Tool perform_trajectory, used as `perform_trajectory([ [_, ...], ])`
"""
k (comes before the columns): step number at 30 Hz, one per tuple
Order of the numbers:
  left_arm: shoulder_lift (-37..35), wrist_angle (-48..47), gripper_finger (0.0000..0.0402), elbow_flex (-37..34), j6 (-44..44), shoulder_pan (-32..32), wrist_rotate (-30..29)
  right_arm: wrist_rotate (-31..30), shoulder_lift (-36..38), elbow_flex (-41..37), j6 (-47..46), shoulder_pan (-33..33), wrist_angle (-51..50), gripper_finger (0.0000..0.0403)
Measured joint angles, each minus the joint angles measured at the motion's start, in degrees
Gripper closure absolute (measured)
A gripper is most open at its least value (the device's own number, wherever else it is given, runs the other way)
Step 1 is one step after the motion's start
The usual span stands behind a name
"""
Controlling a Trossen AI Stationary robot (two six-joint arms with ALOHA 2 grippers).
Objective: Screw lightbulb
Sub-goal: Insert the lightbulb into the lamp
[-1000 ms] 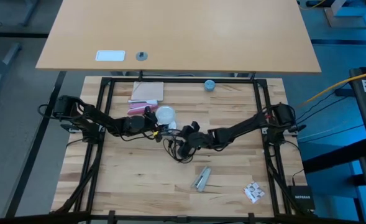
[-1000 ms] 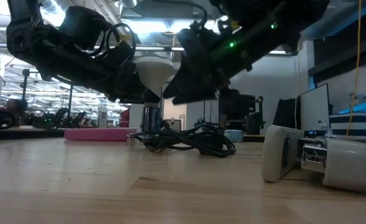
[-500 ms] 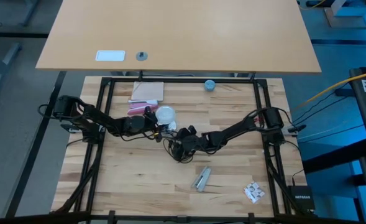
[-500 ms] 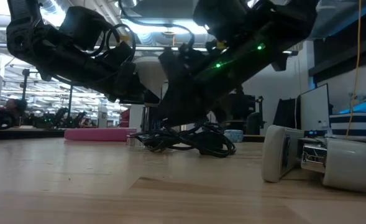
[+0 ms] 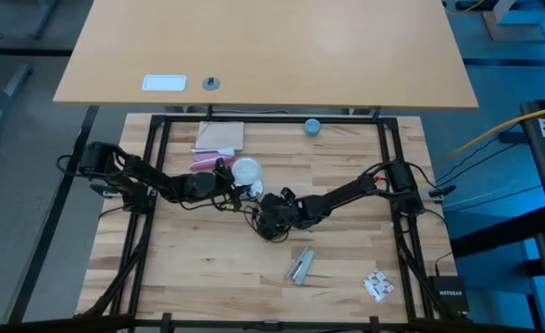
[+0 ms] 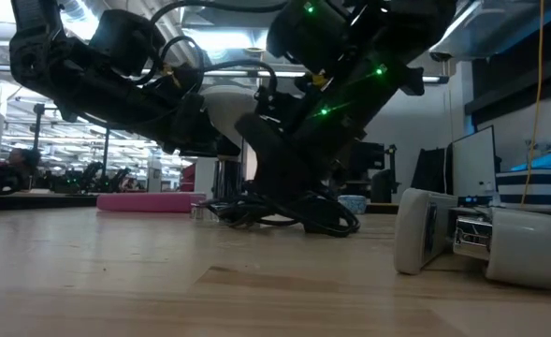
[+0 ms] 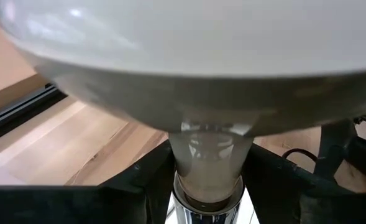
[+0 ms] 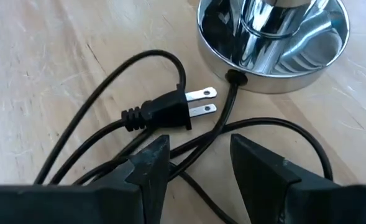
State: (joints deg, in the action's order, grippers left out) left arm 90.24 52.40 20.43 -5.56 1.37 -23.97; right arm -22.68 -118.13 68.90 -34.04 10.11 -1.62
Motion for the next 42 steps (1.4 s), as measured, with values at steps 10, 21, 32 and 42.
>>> perform_trajectory([
  [10, 0.0, -0.02, 0.0231, 0.0, 0.0, 0.0, 0.0, 0.16, 0.09, 0.0, 0.0, 0.0, -3.2, 0.0272],
  [21, 0.0, -0.8, 0.0231, 0.0, 0.01, 0.02, 3.58, -6.93, 0.11, -0.02, 4.62, -0.1, -6.29, 0.0388],
  [32, 0.0, -1.01, 0.0231, -0.02, 0.04, 0.04, 6.03, -8.9, 0.11, -0.04, 10.61, -4.05, -10.04, 0.0373],
  [42, 0.0, -1.24, 0.0231, -0.02, 0.36, 0.02, 6.1, -3.69, 0.35, 0.06, 14.94, -4.93, -10.78, 0.0379],
])
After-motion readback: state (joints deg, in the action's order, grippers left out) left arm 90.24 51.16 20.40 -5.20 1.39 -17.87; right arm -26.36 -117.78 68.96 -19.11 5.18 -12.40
